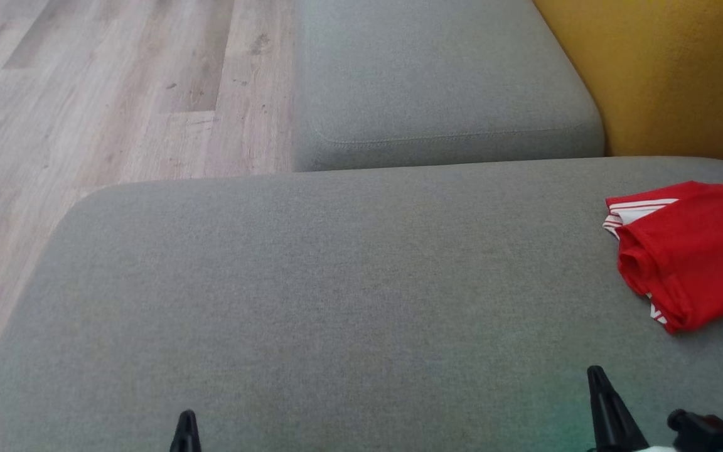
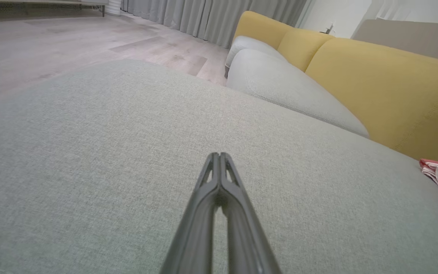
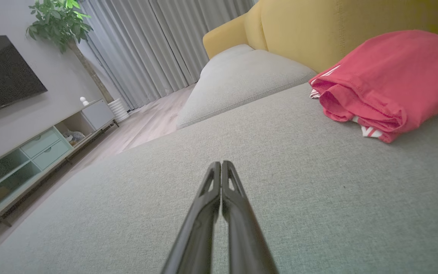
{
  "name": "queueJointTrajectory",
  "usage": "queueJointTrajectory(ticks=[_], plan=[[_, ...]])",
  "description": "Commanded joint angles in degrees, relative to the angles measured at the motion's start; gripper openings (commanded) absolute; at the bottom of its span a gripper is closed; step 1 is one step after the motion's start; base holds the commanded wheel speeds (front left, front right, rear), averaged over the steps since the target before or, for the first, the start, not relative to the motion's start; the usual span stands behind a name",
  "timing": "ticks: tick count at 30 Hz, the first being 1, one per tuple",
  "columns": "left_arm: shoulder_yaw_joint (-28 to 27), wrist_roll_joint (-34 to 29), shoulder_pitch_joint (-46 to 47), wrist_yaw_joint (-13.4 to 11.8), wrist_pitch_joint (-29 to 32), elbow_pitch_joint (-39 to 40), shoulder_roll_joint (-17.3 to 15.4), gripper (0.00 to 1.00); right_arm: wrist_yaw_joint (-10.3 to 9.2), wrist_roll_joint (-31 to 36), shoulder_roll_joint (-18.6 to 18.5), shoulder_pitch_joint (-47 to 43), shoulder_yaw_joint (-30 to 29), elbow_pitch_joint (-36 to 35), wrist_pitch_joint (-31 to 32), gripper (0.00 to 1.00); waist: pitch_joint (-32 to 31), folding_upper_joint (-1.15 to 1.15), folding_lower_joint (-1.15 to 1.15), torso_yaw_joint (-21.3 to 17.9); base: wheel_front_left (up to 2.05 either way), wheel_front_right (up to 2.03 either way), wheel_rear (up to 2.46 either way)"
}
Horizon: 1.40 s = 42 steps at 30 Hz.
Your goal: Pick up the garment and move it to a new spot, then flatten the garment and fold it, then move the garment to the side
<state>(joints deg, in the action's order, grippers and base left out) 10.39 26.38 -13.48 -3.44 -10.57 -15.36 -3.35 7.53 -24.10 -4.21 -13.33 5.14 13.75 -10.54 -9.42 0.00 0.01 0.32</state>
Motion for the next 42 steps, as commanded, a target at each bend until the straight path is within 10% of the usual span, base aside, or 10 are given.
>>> queueJointTrajectory(ticks=[1,42], plan=[[-1.5,1.6,3.3,0.5,0.4,1.6,-0.1,0.0,-0.01,-1.8,-0.2,3.6,-0.4,-1.6,0.4,0.0,0.1,0.0,-0.01,0.0,0.0,0.0,0.0],[-7.7,29.0,10.2,4.9,7.2,1.6,-0.1,0.0,-0.02,-30.3,0.0,10.3,-4.5,-0.9,7.0,0.0,4.1,0.0,-0.01,-0.1,0.0,0.0,0.0]])
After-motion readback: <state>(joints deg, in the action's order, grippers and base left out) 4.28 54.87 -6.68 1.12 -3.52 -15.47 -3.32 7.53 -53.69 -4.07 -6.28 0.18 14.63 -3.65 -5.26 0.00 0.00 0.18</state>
